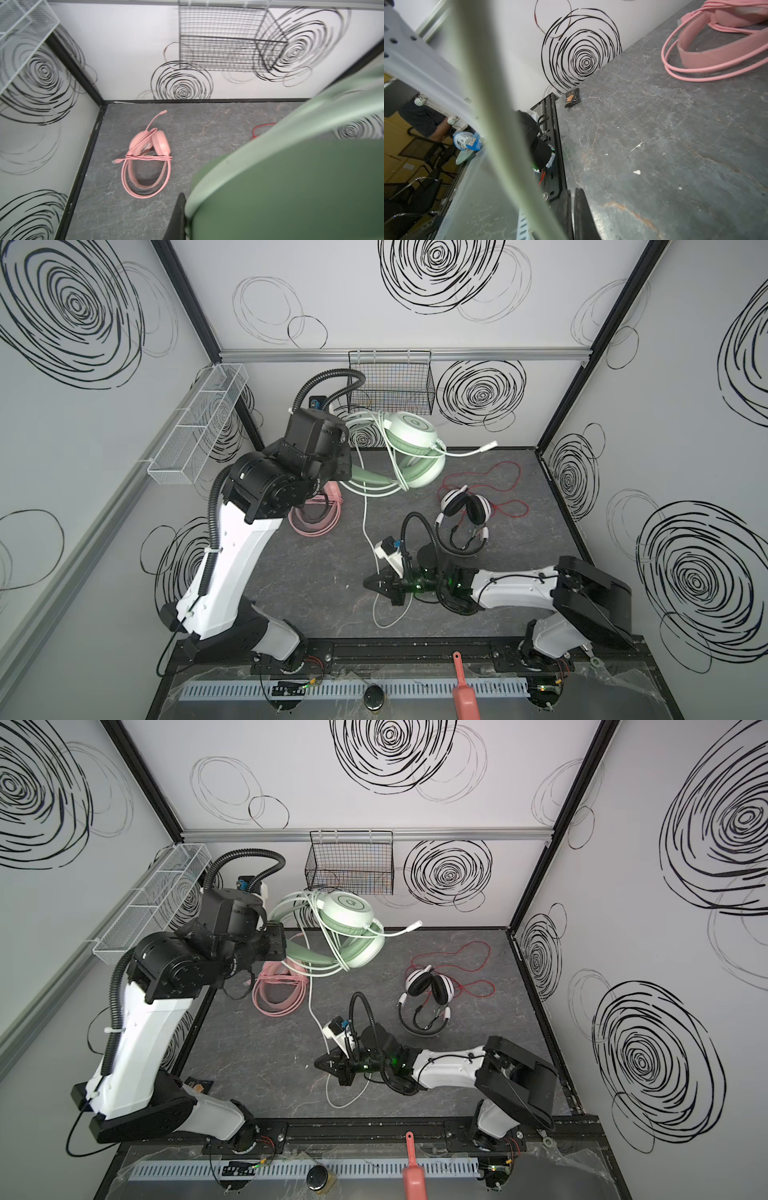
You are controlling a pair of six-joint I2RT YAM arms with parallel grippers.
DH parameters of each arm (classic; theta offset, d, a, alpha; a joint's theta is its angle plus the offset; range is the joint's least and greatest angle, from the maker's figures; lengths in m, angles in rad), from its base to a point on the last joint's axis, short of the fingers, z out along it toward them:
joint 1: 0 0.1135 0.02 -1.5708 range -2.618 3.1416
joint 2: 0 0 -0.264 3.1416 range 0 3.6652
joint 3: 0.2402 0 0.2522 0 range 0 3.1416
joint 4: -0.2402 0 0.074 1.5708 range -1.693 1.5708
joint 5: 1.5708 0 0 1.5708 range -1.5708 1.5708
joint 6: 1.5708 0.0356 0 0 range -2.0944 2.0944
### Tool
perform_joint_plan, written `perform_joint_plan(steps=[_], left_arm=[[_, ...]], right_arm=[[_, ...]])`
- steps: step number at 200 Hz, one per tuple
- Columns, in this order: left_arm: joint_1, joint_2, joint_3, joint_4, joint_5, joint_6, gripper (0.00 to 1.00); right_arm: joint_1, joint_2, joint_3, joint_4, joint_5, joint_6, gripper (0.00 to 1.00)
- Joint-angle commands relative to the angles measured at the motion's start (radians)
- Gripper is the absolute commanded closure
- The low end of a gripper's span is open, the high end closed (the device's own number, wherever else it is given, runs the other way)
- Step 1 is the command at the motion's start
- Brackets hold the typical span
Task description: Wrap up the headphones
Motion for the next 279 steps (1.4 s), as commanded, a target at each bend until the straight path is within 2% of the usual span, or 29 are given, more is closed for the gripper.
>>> perform_joint_plan(steps=[1,40,102,140,162,198,246,261,279], left_arm=[[0.048,-0.003,0.009,0.157,0.016,-0.048,1.0],[0.07,0.037,-0.027,0.181,-0.054,-0.045,1.0],[0.062,0.089,-0.066,0.199,-0.238,-0.04,1.0],[0.056,0.065,-0.283,0.278,-0.253,-0.041,1.0],[0.042,0.04,-0.404,0.311,-0.237,-0.049,1.0],[-0.019,-0.004,-0.564,0.321,-0.249,-0.059,1.0],[-0.057,-0.109,-0.792,0.341,-0.206,-0.088,1.0],[-0.06,-0.146,-0.831,0.322,-0.215,-0.098,1.0],[-0.062,-0.206,-0.866,0.308,-0.202,-0.105,1.0]], right_arm=[[0.037,-0.082,0.016,-0.302,0.134,-0.102,1.0],[0.115,-0.205,0.082,-0.615,0.321,-0.196,1.0],[0.216,-0.397,0.152,-0.94,0.606,-0.251,1.0],[0.249,-0.422,0.33,-1.168,0.802,-0.313,1.0],[0.257,-0.395,0.424,-1.266,0.922,-0.367,1.0],[0.273,-0.305,0.583,-1.428,1.181,-0.437,1.0],[0.315,-0.26,0.638,-1.445,1.457,-0.614,1.0],[0.315,-0.258,0.609,-1.404,1.529,-0.714,1.0],[0.309,-0.275,0.533,-1.268,1.615,-0.87,1.0]])
